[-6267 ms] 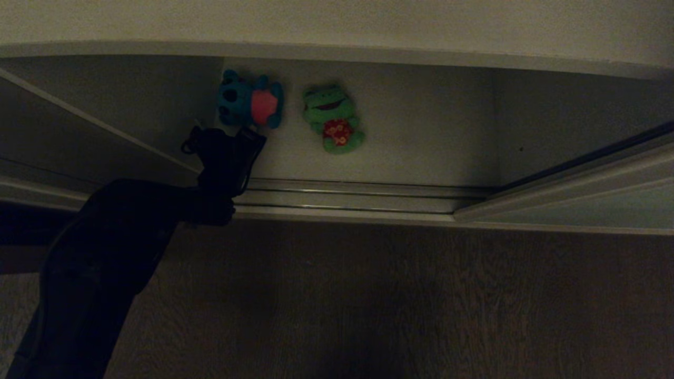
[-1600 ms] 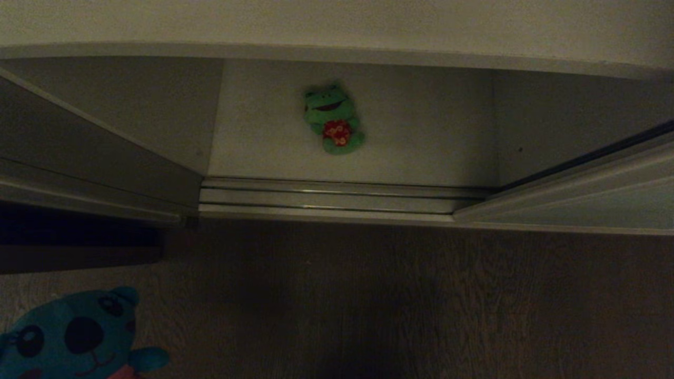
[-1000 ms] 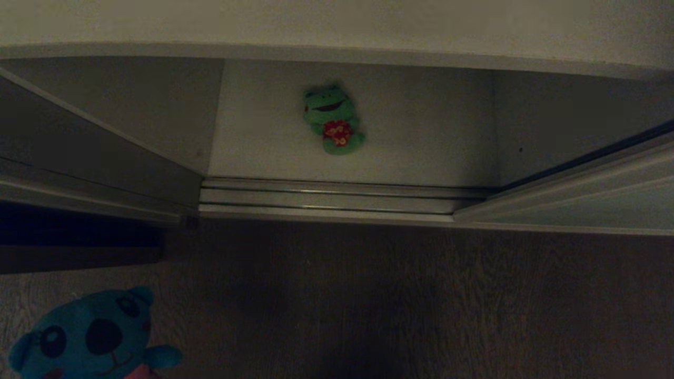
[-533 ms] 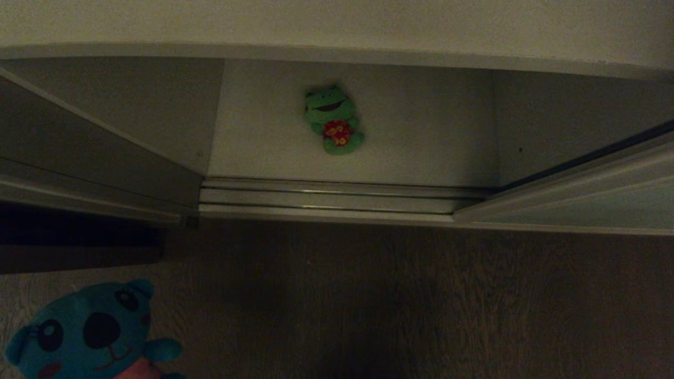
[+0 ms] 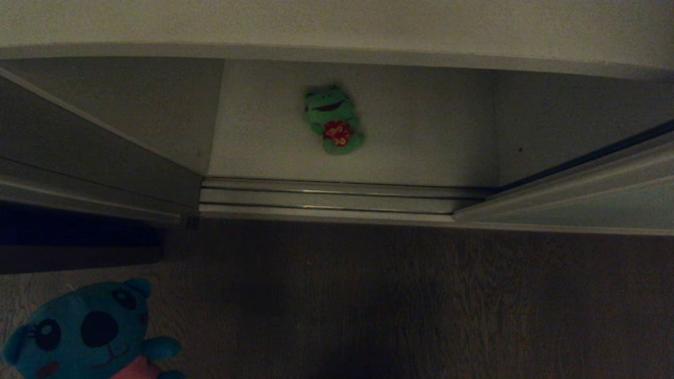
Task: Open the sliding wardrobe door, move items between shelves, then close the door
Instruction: Place the blue doll on the higher shelf
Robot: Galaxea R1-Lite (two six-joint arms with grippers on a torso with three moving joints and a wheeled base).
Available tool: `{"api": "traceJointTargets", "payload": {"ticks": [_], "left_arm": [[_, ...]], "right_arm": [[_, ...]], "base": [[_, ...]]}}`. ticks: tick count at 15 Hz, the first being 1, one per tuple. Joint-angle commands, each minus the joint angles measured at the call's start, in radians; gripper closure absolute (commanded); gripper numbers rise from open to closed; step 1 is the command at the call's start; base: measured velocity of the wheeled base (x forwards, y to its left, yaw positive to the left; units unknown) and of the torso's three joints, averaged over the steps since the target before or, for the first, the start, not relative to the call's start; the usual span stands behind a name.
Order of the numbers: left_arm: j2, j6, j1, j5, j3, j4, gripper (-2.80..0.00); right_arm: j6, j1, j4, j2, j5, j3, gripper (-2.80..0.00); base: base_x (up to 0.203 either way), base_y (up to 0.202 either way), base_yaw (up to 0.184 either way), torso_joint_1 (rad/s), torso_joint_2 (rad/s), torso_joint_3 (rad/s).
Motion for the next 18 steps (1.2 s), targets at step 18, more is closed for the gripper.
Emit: {"api": "traceJointTargets", "payload": {"ticks": [18], "left_arm": [[0.004, 0.053, 0.0, 0.029, 0.013, 0.038, 0.0]], "right_arm": [[0.0, 0.0, -0.001, -0.002, 0.0, 0.0, 0.0]], "base": [[0.0, 0.0, 0.0, 0.001, 0.0, 0.155]]}}
